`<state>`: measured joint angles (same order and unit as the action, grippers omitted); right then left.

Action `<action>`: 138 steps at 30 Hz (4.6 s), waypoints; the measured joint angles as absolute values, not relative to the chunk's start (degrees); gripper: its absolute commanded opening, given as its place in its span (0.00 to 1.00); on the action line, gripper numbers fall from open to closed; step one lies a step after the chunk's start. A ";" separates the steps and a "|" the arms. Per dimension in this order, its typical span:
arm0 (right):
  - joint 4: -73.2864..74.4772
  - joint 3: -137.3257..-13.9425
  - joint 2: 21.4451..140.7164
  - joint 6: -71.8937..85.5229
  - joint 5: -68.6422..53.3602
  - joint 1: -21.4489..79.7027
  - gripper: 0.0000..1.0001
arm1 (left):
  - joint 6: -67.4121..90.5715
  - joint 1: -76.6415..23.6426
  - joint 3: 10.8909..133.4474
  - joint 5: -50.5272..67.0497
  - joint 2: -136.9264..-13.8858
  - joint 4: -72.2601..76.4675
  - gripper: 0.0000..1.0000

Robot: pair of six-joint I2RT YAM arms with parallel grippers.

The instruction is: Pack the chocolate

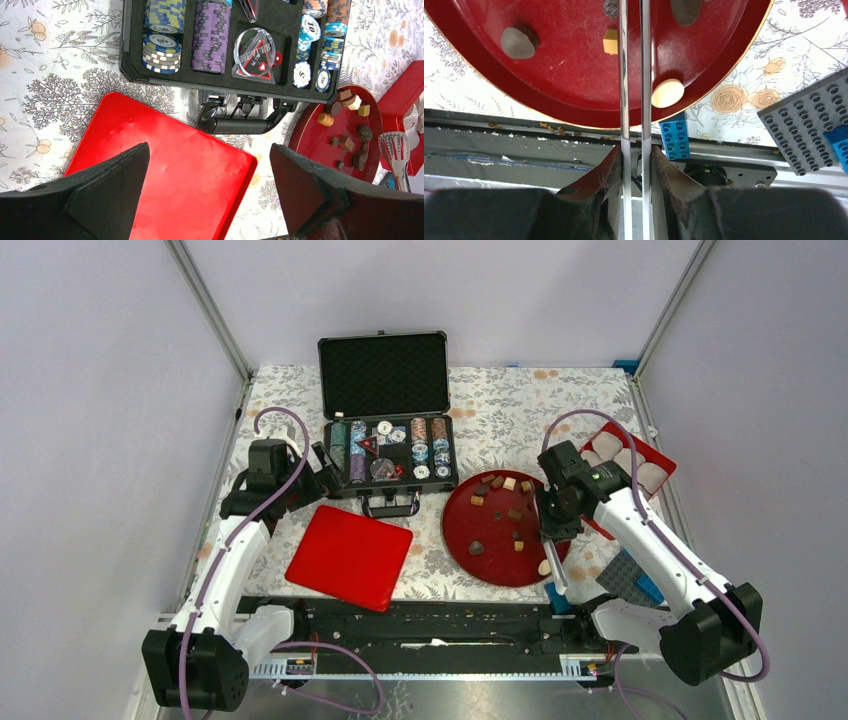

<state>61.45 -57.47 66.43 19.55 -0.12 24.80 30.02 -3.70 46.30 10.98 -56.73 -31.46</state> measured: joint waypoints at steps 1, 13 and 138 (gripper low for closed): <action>61.69 -57.43 66.48 19.53 -0.60 24.95 0.31 | 30.02 -3.70 46.30 10.98 -56.73 -31.48 0.99; 61.47 -57.43 68.64 19.38 -2.24 26.87 0.41 | 30.00 -3.70 46.30 11.05 -56.71 -31.48 0.99; 57.10 -63.55 69.10 19.99 3.22 1.28 0.19 | 27.62 -3.90 46.26 15.97 -59.55 -30.28 0.99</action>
<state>57.10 -63.55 69.10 19.99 3.22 1.28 27.62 -3.90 46.26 15.97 -59.55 -30.28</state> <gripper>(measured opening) 0.375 0.985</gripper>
